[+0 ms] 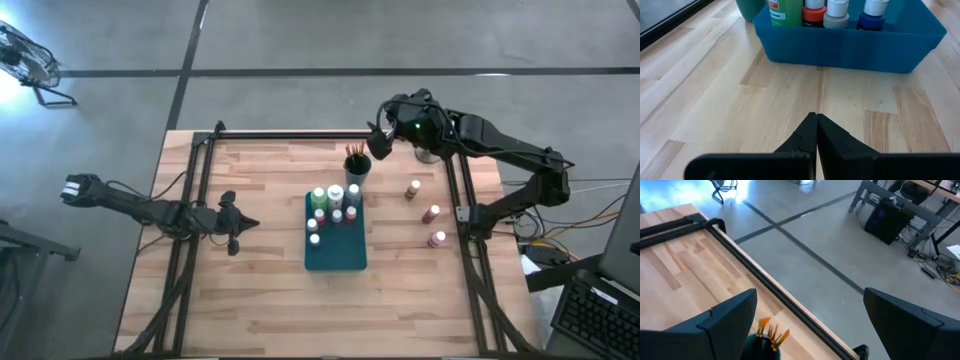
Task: Pick & Place Paint Supplies
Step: Put the small yellow paint bottle into the blue bin
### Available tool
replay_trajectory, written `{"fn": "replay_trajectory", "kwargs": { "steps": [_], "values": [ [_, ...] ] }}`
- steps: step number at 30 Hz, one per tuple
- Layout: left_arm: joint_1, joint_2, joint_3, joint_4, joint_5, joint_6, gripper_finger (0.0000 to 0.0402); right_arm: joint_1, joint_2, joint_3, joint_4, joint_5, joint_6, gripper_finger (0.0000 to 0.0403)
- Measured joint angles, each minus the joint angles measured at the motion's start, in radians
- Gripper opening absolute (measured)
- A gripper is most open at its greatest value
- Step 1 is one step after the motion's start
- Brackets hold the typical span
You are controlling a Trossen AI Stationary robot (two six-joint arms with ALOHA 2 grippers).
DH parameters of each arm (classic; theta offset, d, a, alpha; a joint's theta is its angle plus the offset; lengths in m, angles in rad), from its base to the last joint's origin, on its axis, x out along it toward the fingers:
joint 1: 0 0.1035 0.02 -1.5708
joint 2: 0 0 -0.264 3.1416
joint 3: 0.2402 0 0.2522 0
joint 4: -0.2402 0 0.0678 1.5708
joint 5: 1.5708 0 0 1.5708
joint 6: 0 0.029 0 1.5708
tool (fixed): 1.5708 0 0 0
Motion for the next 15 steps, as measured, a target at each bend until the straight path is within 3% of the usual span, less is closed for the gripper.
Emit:
{"fn": "replay_trajectory", "kwargs": {
  "steps": [5, 9, 15],
  "values": [
    [0.000, 0.000, 0.000, 0.000, 0.000, 0.000, 0.0007, 0.002, -0.001, 0.000, -0.097, -0.022, 0.057, 0.0357],
    [0.000, 0.000, 0.000, 0.000, 0.000, 0.000, 0.0007, -0.018, -0.001, 0.000, -0.271, -0.138, 0.223, 0.0337],
    [0.000, 0.000, 0.000, 0.000, 0.000, 0.000, 0.0007, -0.028, -0.002, 0.000, -0.394, -0.336, 0.223, 0.0307]
  ]
}}
